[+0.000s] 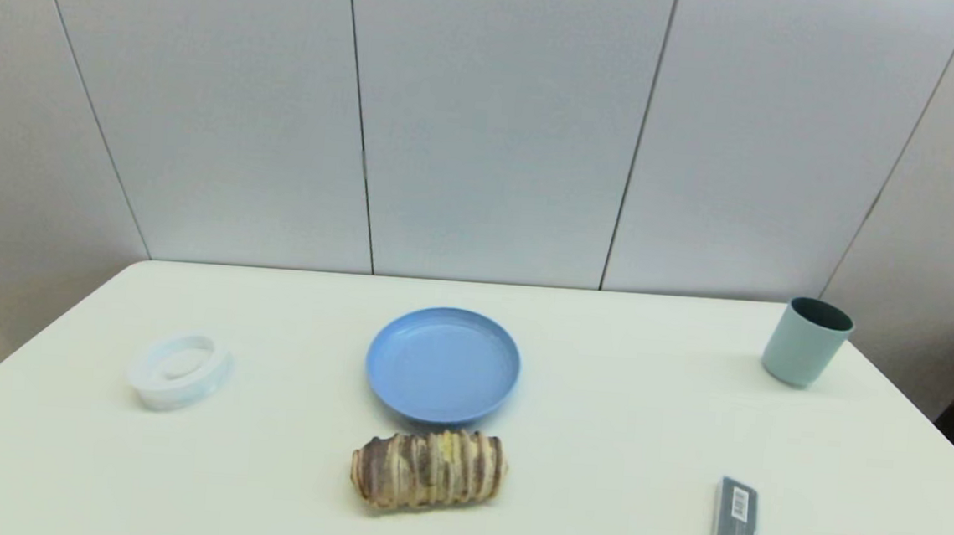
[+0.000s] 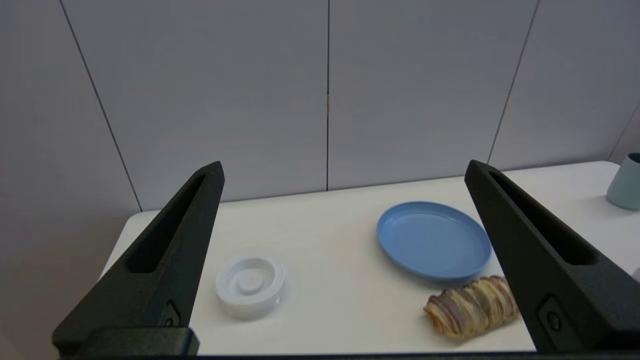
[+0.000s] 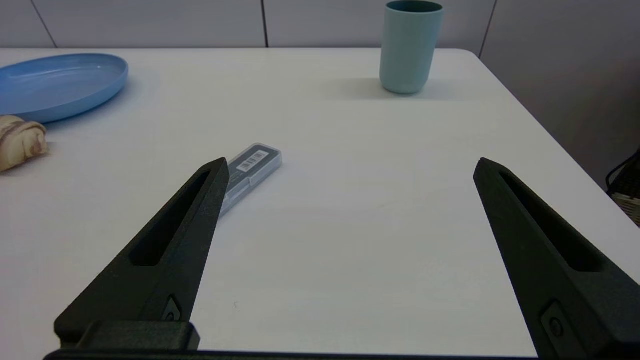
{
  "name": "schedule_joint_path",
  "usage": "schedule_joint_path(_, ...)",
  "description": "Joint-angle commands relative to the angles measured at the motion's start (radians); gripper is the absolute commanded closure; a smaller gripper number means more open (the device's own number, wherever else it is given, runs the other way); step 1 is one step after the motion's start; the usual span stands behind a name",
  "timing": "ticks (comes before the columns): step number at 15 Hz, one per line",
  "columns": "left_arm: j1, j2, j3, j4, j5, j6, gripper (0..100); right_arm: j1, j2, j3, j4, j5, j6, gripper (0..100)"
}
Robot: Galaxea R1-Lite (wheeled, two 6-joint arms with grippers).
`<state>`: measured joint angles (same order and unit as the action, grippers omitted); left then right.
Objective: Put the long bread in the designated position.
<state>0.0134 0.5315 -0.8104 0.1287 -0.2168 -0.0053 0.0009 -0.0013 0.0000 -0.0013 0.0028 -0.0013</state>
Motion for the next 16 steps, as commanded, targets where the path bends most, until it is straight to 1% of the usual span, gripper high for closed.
schedule_joint_path(1, -0.016, -0.285, 0.234, -0.008, 0.002, 0.001, 0, 0.001, 0.001, 0.000, 0.000, 0.000, 0.000, 0)
schedule_joint_path(3, -0.013, -0.361, 0.330, -0.008, 0.025, -0.001, 0, 0.001, 0.001, 0.000, 0.000, 0.000, 0.000, 0)
schedule_joint_path(6, -0.012, -0.438, 0.481, -0.008, 0.123, -0.008, 0, 0.001, 0.001, 0.000, 0.000, 0.000, 0.000, 0)
schedule_joint_path(12, -0.012, -0.530, 0.718, -0.009, 0.142, -0.007, 0, 0.001, 0.001, 0.000, 0.000, 0.000, 0.000, 0)
schedule_joint_path(13, -0.012, -0.530, 0.735, -0.011, 0.160, -0.005, 0, -0.001, 0.001, 0.000, 0.000, 0.000, 0.000, 0)
schedule_joint_path(16, -0.012, -0.530, 0.741, -0.027, 0.163, -0.035, 0, 0.001, 0.001, 0.000, 0.000, 0.000, 0.000, 0)
